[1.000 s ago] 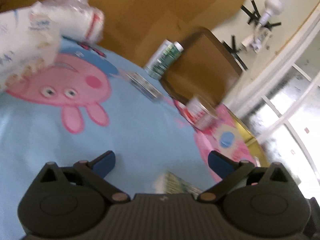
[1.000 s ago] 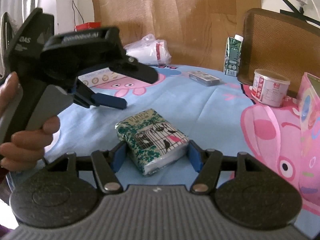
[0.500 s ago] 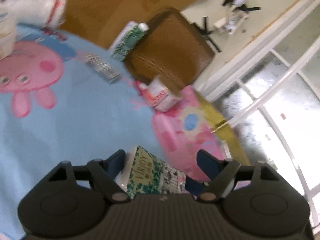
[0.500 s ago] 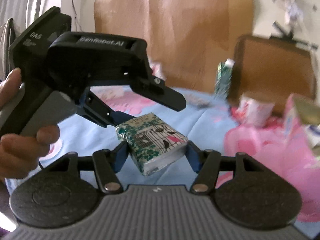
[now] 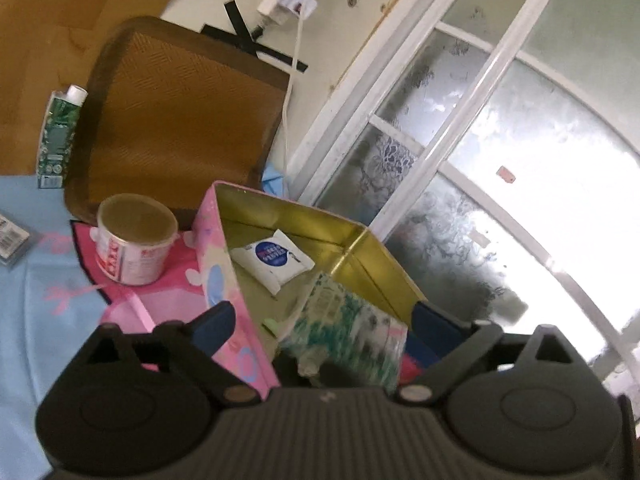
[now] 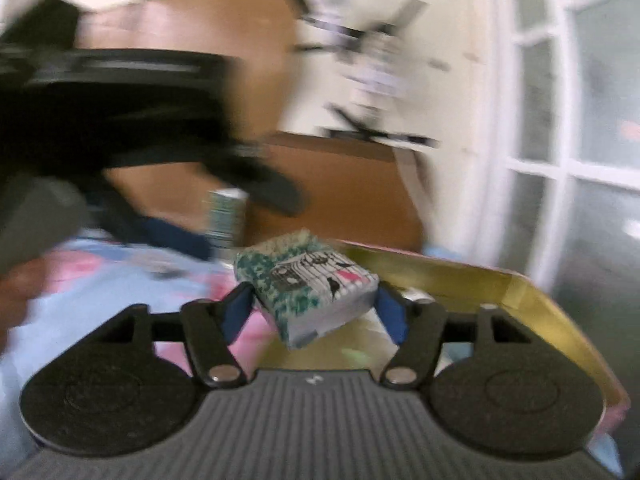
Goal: Organize soft objects
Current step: 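Carry the green tissue pack into the tin box and open the right gripper, then move the right gripper over the clear barcode card pack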
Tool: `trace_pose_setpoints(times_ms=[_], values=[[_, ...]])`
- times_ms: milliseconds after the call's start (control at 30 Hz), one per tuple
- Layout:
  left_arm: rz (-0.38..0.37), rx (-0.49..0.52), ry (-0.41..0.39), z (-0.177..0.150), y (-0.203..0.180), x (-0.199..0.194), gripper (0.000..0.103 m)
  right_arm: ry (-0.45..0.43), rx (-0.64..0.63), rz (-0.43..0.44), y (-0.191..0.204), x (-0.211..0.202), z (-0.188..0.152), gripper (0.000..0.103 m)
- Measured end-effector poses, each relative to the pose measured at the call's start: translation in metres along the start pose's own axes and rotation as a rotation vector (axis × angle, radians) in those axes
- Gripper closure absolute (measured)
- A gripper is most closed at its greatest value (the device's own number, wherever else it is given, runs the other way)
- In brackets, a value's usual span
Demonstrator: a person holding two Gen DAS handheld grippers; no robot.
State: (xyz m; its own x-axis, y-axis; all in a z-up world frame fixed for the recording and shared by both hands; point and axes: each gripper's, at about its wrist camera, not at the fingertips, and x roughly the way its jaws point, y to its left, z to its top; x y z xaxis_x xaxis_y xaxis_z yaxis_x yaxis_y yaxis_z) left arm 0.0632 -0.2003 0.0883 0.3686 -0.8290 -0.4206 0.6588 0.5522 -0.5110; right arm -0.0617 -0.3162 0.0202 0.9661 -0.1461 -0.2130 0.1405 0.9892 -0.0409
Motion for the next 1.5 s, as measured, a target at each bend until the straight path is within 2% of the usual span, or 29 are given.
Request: trace_pose_setpoints(times_ms=[33,100,200,267,333,400,467,600,667,800,833,933,1033,1233,1300,1333,1400,1500], values=[[0.009,0.0,0.003,-0.004,-0.001,0.002,0.005,0.029,0.012,-0.033,-0.008,0.008,-0.003,0.014],[0.037,0.018,0.0,-0.011,0.002,-0.002,0.005,0.045,0.069,-0.063,-0.025,0.012,-0.007,0.014],[0.11,0.028,-0.017,-0.02,0.019,-0.015,0.005,0.014,0.182,-0.035,-0.04,0.011,-0.006,0.014],[0.153,-0.012,-0.038,-0.026,0.044,-0.034,0.005,-0.018,0.208,0.001,-0.032,0.009,0.0,0.019],[0.206,-0.058,-0.07,-0.03,0.07,-0.054,0.005,-0.054,0.192,0.052,-0.016,0.004,0.007,0.022],[0.292,-0.102,-0.11,-0.036,0.102,-0.079,0.005,-0.073,0.164,0.106,0.004,0.001,0.014,0.026],[0.401,-0.119,-0.14,-0.042,0.13,-0.101,0.005,-0.041,0.152,0.205,0.028,0.009,0.022,0.032],[0.528,-0.197,-0.186,-0.054,0.179,-0.14,0.005,0.059,0.099,0.408,0.086,0.038,0.032,0.039],[0.55,-0.247,-0.214,-0.059,0.197,-0.155,0.005,0.092,0.059,0.453,0.116,0.059,0.033,0.039],[0.549,-0.295,-0.243,-0.068,0.215,-0.165,0.005,0.196,0.042,0.472,0.159,0.109,0.034,0.038],[0.535,-0.289,-0.258,-0.068,0.215,-0.166,0.005,0.209,0.035,0.454,0.168,0.125,0.036,0.035],[0.536,-0.26,-0.248,-0.065,0.21,-0.162,0.005,0.231,0.026,0.402,0.185,0.162,0.039,0.018],[0.545,-0.244,-0.245,-0.066,0.207,-0.162,0.005,0.247,0.007,0.353,0.193,0.193,0.039,0.012],[0.546,-0.256,-0.231,-0.067,0.211,-0.161,0.005,0.356,-0.04,0.313,0.203,0.244,0.036,0.011],[0.549,-0.252,-0.228,-0.067,0.211,-0.159,0.004,0.428,-0.065,0.317,0.208,0.259,0.028,0.009],[0.55,-0.25,-0.226,-0.067,0.211,-0.158,0.004,0.432,-0.018,0.34,0.204,0.262,0.029,0.01],[0.551,-0.248,-0.224,-0.067,0.212,-0.157,0.003,0.441,-0.006,0.34,0.2,0.262,0.029,0.01],[0.553,-0.246,-0.222,-0.067,0.213,-0.157,0.003,0.418,-0.036,0.356,0.203,0.254,0.028,0.023]])
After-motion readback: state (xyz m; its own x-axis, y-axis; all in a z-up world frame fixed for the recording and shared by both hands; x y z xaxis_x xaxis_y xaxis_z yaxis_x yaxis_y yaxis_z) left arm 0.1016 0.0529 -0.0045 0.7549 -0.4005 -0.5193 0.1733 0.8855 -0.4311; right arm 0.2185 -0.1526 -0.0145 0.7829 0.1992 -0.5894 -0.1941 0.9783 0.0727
